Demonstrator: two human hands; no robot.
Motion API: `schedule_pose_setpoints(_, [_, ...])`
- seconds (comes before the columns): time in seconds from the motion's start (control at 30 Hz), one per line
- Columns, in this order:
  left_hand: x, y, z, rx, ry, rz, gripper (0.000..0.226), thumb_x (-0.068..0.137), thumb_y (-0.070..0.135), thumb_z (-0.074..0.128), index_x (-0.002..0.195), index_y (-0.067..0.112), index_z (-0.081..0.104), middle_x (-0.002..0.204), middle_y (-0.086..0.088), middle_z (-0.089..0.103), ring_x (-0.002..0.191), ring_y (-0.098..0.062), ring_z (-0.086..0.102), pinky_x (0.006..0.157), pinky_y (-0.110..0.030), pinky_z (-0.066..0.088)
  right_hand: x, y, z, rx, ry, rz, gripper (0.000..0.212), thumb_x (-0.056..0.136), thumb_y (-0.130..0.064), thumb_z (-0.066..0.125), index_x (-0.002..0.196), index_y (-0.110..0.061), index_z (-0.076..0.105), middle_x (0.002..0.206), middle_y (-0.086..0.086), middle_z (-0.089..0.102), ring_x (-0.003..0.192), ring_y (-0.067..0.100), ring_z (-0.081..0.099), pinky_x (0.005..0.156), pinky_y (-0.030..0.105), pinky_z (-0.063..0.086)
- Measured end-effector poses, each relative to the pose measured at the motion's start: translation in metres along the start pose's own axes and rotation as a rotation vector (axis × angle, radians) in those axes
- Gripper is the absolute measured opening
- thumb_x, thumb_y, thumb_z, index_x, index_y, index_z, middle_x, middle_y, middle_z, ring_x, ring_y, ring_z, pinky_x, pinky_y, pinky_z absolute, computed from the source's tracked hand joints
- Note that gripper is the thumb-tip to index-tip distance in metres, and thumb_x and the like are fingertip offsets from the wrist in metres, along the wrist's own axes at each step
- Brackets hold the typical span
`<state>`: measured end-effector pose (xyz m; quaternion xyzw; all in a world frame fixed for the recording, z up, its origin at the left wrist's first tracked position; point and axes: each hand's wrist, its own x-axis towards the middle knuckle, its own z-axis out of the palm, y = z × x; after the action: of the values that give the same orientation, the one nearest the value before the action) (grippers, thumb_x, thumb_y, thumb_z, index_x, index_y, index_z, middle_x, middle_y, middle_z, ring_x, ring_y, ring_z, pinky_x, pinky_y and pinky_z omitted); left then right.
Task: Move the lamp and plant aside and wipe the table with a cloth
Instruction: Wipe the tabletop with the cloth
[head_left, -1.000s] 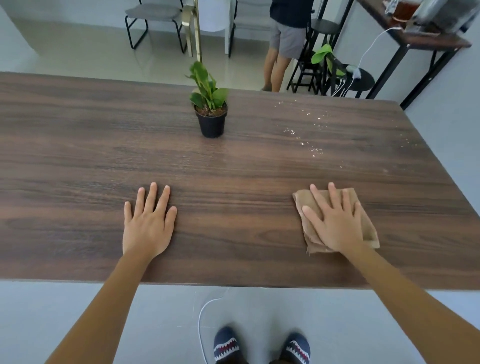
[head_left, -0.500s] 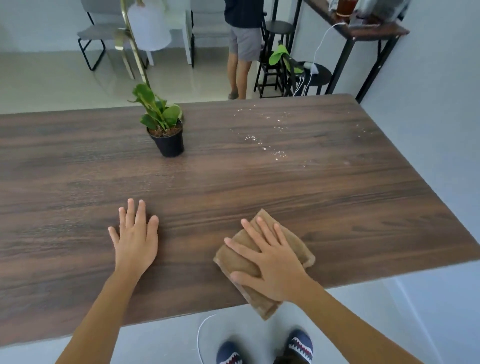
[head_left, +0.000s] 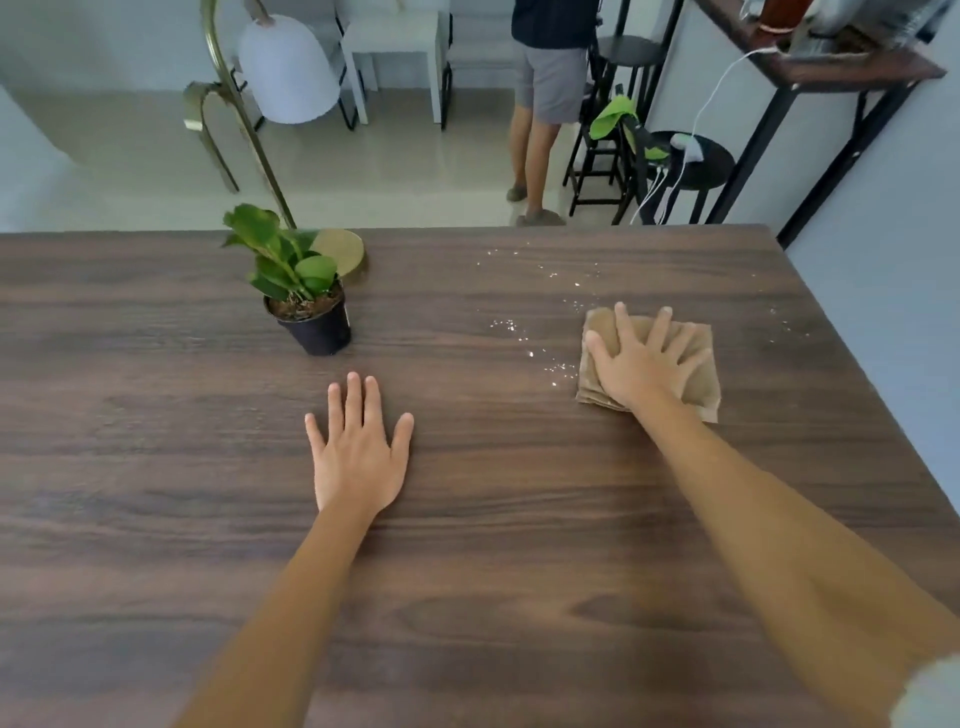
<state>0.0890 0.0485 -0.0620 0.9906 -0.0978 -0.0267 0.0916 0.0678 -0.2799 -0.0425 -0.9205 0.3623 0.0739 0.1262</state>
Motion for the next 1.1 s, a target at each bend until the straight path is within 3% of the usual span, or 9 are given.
schedule_pose_setpoints(0.13, [0.001, 0.001, 0.000, 0.029, -0.013, -0.020, 0.070, 0.095, 0.056, 0.016, 0.152, 0.019, 0.004, 0.162, 0.000, -0.002, 0.148, -0.021, -0.006, 0.119, -0.050, 0.002, -0.033, -0.056, 0.024, -0.098, -0.050, -0.531, 0.070, 0.087, -0.078, 0.014, 0.151, -0.050, 0.003, 0.165, 0.009, -0.008, 0.149, 0.039, -0.011, 0.116, 0.063, -0.010])
schedule_pose_setpoints(0.23, [0.005, -0.004, 0.001, 0.024, 0.002, -0.089, 0.073, 0.094, 0.058, 0.019, 0.152, 0.017, 0.005, 0.162, -0.002, -0.001, 0.148, -0.021, -0.005, 0.119, -0.050, 0.002, -0.090, 0.003, 0.033, -0.119, -0.039, -0.774, 0.065, 0.091, -0.075, 0.020, 0.150, -0.052, 0.008, 0.166, 0.000, 0.001, 0.152, 0.028, -0.005, 0.121, 0.056, 0.001])
schedule_pose_setpoints(0.4, [0.030, -0.007, -0.002, 0.007, 0.029, -0.256, 0.082, 0.091, 0.063, 0.017, 0.152, 0.009, 0.005, 0.162, -0.007, 0.002, 0.148, -0.025, -0.004, 0.118, -0.053, 0.004, -0.037, 0.093, -0.002, -0.191, -0.012, -0.504, 0.065, 0.086, -0.078, 0.006, 0.147, -0.058, -0.004, 0.166, 0.000, 0.000, 0.152, 0.030, 0.000, 0.120, 0.056, 0.006])
schedule_pose_setpoints(0.6, [0.041, -0.001, -0.001, 0.027, 0.057, -0.241, 0.082, 0.091, 0.065, 0.014, 0.152, 0.011, 0.004, 0.162, -0.007, 0.002, 0.148, -0.026, -0.003, 0.118, -0.053, 0.004, 0.120, -0.016, -0.028, -0.016, 0.038, -0.121, 0.075, 0.083, -0.081, 0.005, 0.151, -0.050, 0.002, 0.165, 0.011, -0.006, 0.148, 0.044, -0.008, 0.115, 0.067, -0.002])
schedule_pose_setpoints(0.73, [0.041, -0.004, -0.002, 0.042, 0.038, -0.241, 0.082, 0.090, 0.065, 0.013, 0.152, 0.012, 0.002, 0.162, -0.006, 0.000, 0.148, -0.026, -0.004, 0.118, -0.053, 0.004, 0.089, -0.109, 0.003, -0.099, -0.037, -0.404, 0.072, 0.086, -0.078, 0.007, 0.152, -0.048, -0.001, 0.164, 0.011, -0.009, 0.149, 0.041, -0.010, 0.116, 0.064, -0.007])
schedule_pose_setpoints(0.8, [0.038, -0.006, -0.002, 0.039, 0.036, -0.243, 0.082, 0.090, 0.066, 0.011, 0.152, 0.012, 0.001, 0.162, -0.006, 0.000, 0.148, -0.026, -0.005, 0.118, -0.054, 0.005, 0.033, -0.102, 0.019, -0.114, -0.042, -0.654, 0.069, 0.089, -0.076, 0.012, 0.151, -0.049, 0.001, 0.165, 0.008, -0.005, 0.151, 0.035, -0.007, 0.118, 0.058, -0.005])
schedule_pose_setpoints(0.87, [0.037, -0.004, -0.002, 0.036, 0.038, -0.237, 0.083, 0.090, 0.066, 0.009, 0.152, 0.012, 0.000, 0.162, -0.006, 0.000, 0.148, -0.025, -0.005, 0.118, -0.054, 0.005, -0.014, -0.057, 0.024, -0.098, -0.037, -0.749, 0.067, 0.090, -0.074, 0.017, 0.151, -0.050, 0.007, 0.166, 0.003, 0.002, 0.152, 0.029, -0.002, 0.121, 0.054, 0.000])
schedule_pose_setpoints(1.0, [0.040, -0.003, -0.002, 0.031, 0.040, -0.232, 0.083, 0.090, 0.066, 0.009, 0.152, 0.011, -0.001, 0.161, -0.007, -0.001, 0.148, -0.025, -0.006, 0.119, -0.053, 0.004, 0.015, 0.031, -0.004, -0.151, 0.000, -0.467, 0.067, 0.086, -0.079, 0.008, 0.149, -0.056, -0.001, 0.166, 0.001, 0.000, 0.152, 0.029, -0.001, 0.120, 0.053, 0.003])
schedule_pose_setpoints(1.1, [0.040, -0.002, -0.002, 0.025, 0.047, -0.231, 0.083, 0.090, 0.066, 0.009, 0.151, 0.010, -0.001, 0.161, -0.007, -0.002, 0.148, -0.025, -0.006, 0.119, -0.052, 0.004, 0.089, 0.017, -0.021, -0.115, 0.046, -0.198, 0.071, 0.083, -0.082, 0.006, 0.149, -0.054, 0.001, 0.166, 0.007, -0.001, 0.150, 0.037, -0.002, 0.118, 0.062, 0.002])
